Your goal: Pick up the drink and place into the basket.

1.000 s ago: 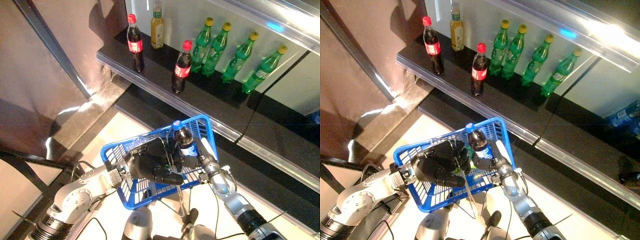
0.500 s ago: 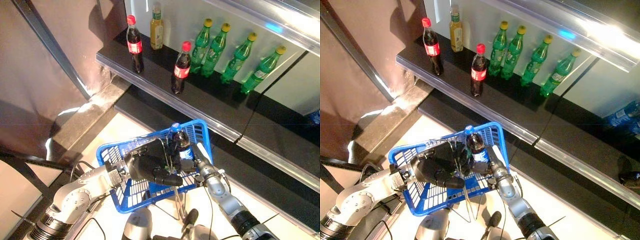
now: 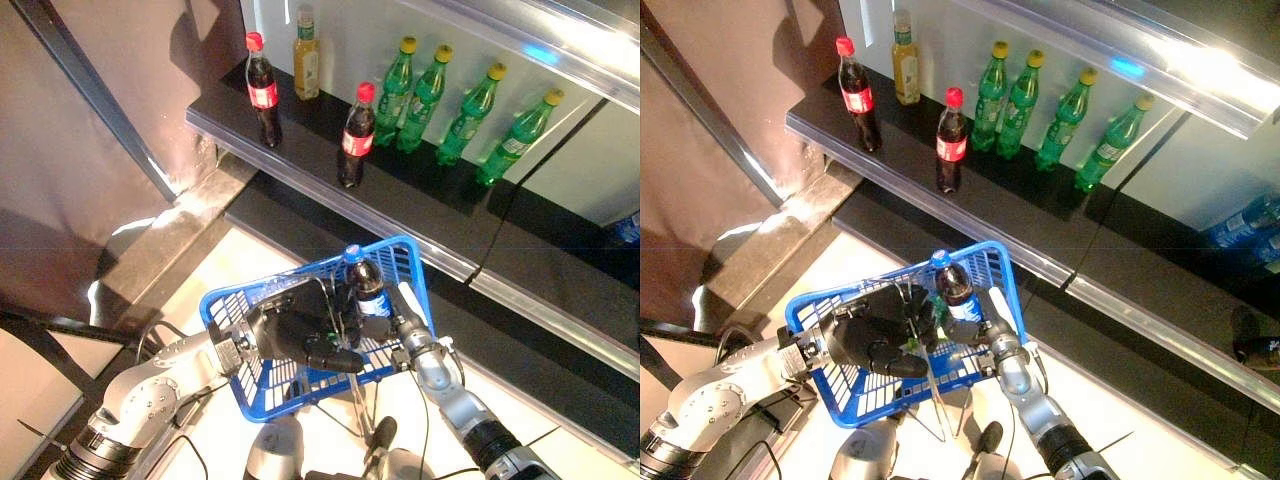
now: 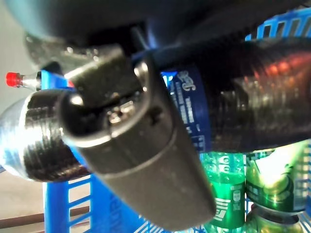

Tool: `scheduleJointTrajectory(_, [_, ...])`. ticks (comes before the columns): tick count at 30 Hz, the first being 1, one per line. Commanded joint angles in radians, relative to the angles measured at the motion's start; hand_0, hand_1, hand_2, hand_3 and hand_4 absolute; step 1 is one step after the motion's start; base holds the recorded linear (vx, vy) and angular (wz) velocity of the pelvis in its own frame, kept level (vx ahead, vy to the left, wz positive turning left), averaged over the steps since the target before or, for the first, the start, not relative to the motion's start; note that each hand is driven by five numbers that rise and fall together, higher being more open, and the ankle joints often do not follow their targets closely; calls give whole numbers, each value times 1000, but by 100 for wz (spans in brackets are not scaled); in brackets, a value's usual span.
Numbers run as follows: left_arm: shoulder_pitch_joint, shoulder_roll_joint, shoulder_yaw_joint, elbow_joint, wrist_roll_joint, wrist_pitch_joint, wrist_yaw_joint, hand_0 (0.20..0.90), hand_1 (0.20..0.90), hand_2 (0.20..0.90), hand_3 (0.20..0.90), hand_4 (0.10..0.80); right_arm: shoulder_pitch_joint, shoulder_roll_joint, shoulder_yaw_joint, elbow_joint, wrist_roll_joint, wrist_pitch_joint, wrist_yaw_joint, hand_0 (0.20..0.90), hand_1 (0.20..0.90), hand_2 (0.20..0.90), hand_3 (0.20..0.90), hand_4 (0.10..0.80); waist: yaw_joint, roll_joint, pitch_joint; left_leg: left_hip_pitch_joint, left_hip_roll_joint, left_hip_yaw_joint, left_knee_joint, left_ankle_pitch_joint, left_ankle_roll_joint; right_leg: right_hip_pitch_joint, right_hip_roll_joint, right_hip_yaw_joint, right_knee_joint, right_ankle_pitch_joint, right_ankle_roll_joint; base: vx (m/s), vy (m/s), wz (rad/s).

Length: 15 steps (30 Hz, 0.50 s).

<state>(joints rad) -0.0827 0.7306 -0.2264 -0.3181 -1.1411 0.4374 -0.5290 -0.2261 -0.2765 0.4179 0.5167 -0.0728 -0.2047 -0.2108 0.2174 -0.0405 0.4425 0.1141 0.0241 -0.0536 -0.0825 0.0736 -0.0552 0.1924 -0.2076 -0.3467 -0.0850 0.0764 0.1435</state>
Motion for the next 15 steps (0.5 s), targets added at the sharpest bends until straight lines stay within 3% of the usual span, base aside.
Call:
scheduleJointTrajectory(1, [-173,-239,-26,-297,-247,-306,-232,300,300,300,200,100,61,-32,170,126,-160,-12,-1,300,300,300,200,100,21,6,-427,17,53,80,-5,-89,-32,-13,-82,-39,42,-32,73,0,0,0])
scheduleJointTrajectory(15, [-182,-224,9,-303,-260,-320,-214,300,300,300,200,100,77,-60,187,121,-257,-24,3,300,300,300,200,100,13,4,-425,16,56,83,-5,-88,-34,-17,-79,-30,46,-38,70,0,0,0])
